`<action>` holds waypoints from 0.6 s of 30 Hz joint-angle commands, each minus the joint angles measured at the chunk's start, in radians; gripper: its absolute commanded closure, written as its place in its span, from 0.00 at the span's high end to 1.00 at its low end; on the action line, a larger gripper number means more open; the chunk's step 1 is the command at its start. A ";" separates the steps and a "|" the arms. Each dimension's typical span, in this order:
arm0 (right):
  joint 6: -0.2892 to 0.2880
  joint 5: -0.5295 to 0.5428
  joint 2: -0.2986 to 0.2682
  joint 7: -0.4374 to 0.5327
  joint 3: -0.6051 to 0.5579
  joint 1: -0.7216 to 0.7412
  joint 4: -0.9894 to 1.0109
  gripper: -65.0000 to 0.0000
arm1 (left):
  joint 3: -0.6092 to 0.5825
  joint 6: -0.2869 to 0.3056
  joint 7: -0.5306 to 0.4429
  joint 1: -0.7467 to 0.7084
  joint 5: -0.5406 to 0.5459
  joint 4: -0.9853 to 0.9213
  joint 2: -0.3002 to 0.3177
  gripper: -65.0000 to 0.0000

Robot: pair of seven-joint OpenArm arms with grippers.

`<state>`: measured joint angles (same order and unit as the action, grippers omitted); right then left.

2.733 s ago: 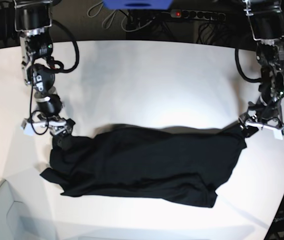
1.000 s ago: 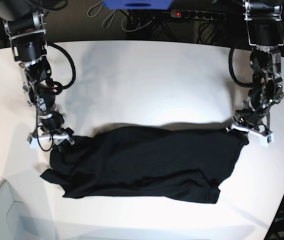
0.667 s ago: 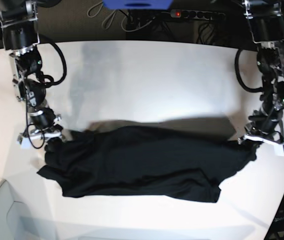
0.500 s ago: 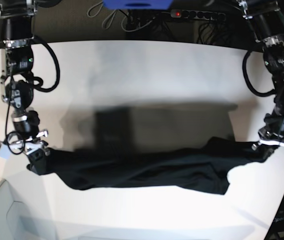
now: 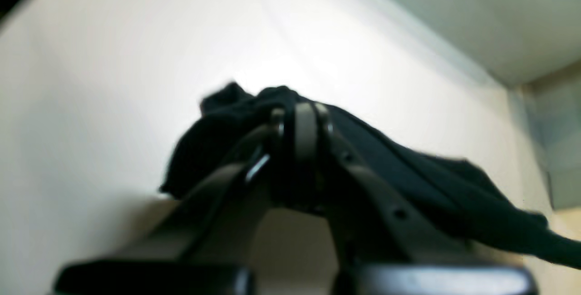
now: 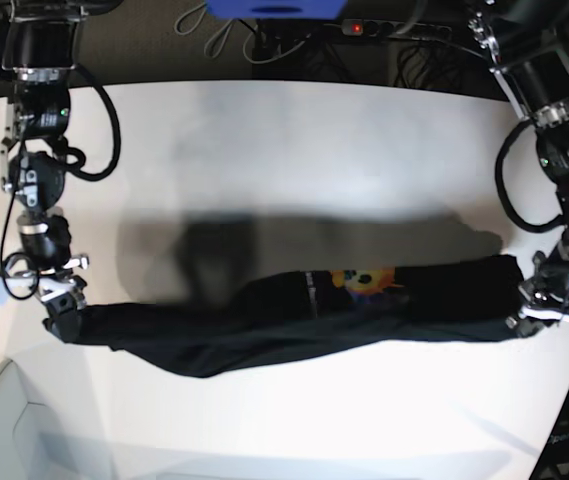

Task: Layout the t-shirt on the table in an organized manner, then fold the t-shirt properly
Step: 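Lift the shirt with both grippers, shake it, and lay it down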

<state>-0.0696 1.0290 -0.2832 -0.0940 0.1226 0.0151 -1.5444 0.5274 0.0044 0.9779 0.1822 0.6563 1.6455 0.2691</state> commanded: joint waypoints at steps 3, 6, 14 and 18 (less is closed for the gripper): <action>-0.011 0.012 -0.015 0.032 0.009 -0.005 -0.021 0.00 | 0.009 -0.002 0.026 0.013 0.004 -0.006 0.023 0.01; -0.011 0.012 -0.014 0.027 0.005 -0.027 -0.020 0.00 | 0.010 -0.001 0.100 -0.033 0.007 0.008 0.017 0.01; -0.014 0.010 0.017 0.027 -0.001 -0.063 -0.014 0.00 | 0.073 -0.001 0.293 -0.166 0.007 0.101 -0.047 0.01; -0.014 0.010 0.023 0.026 -0.002 -0.068 -0.014 0.00 | 0.075 0.001 0.344 -0.223 0.007 0.123 -0.049 0.01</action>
<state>-0.0700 1.0290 -0.2497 -0.0910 0.1158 -0.0628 -1.5414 0.5987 0.0044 1.3277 -0.0532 0.6476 1.7458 0.2096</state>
